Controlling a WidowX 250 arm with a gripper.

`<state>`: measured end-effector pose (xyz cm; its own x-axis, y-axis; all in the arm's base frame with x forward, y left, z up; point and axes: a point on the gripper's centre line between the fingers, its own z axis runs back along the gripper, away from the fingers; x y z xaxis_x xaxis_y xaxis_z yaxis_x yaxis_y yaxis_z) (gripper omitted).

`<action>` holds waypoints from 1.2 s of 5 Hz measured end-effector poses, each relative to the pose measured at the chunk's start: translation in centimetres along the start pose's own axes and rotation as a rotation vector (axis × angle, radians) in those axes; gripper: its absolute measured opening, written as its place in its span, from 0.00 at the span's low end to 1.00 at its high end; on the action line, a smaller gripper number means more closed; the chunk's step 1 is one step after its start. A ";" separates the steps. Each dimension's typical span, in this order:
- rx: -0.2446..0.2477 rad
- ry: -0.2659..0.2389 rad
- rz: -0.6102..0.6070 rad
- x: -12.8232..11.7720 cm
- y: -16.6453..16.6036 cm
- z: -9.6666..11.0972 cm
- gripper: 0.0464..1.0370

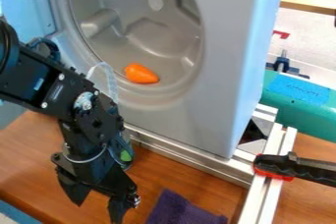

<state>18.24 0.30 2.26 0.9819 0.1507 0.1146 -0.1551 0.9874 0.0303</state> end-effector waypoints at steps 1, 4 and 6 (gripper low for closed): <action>0.006 0.011 0.014 -0.1 0.0 -0.4 0.96; 0.038 -0.018 -0.005 4.1 -8.0 -5.9 0.96; 0.048 0.107 -0.093 4.2 -8.6 -8.2 0.96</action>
<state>24.61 -7.16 -5.64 0.9978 0.0655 0.0024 -0.0655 0.9944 0.0832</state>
